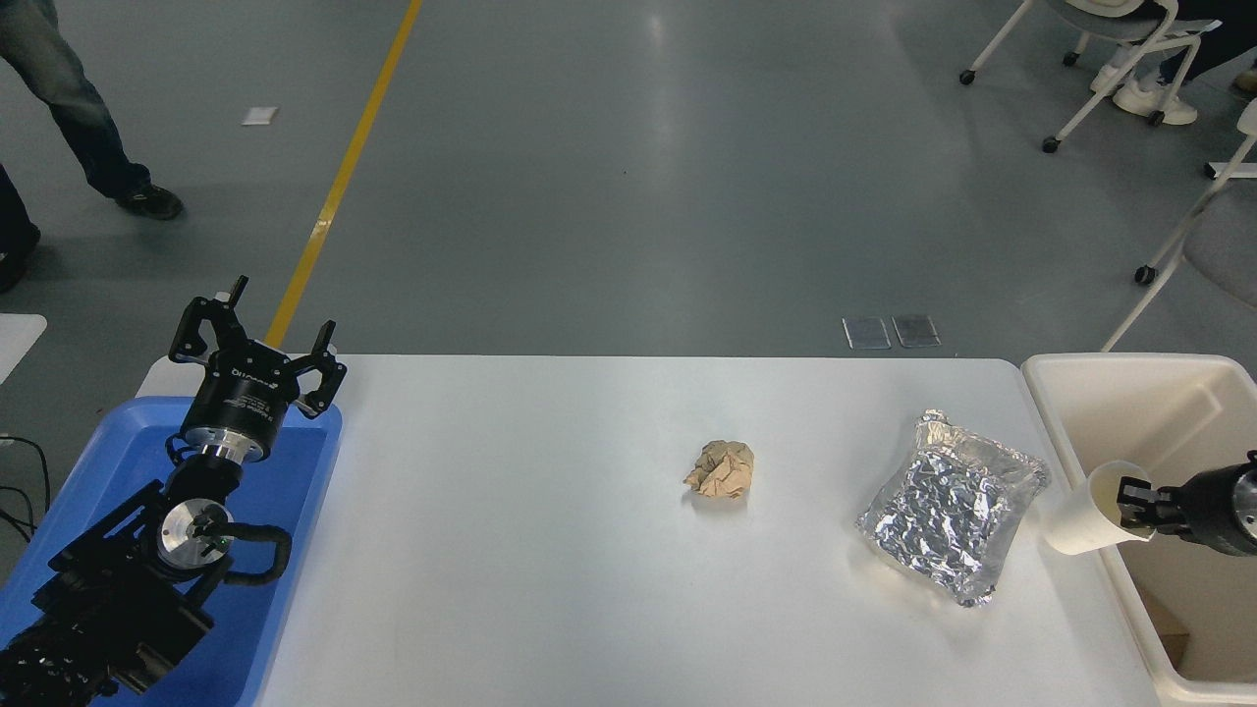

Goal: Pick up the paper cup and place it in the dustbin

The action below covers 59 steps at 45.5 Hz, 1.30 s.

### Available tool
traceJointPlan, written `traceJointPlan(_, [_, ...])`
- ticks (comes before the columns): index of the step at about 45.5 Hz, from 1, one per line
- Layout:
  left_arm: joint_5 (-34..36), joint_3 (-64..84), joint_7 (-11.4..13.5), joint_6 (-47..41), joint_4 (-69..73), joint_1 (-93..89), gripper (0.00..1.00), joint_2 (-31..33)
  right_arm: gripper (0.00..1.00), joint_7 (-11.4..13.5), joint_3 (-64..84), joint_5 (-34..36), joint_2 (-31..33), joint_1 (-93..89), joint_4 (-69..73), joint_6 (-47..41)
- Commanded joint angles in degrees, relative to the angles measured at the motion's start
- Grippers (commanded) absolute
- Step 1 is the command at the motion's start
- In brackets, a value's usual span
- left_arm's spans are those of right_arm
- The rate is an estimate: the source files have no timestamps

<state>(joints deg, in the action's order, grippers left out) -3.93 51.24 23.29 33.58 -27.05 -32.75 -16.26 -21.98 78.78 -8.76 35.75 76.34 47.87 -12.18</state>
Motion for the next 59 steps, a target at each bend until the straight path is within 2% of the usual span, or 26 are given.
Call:
traceJointPlan(1, [-0.02, 0.00, 0.00, 0.09, 0.07, 0.06, 0.99, 0.00, 0.00, -0.09, 3.49, -6.87, 4.85, 9.60, 1.62, -1.27])
traceJointPlan(13, [0.07, 0.00, 0.00, 0.08, 0.07, 0.06, 0.99, 0.00, 0.00, -0.17, 10.16, -10.48, 8.46, 25.86, 8.11, -1.18])
traceJointPlan(28, [-0.02, 0.00, 0.00, 0.08, -0.02, 0.06, 0.99, 0.00, 0.00, -0.79, 16.50, -13.38, 8.20, 44.94, 14.80, -1.45])
traceJointPlan(59, [0.07, 0.00, 0.00, 0.00, 0.07, 0.06, 0.99, 0.00, 0.00, -0.35, 15.27, -12.42, 8.46, 43.20, 11.38, -1.98])
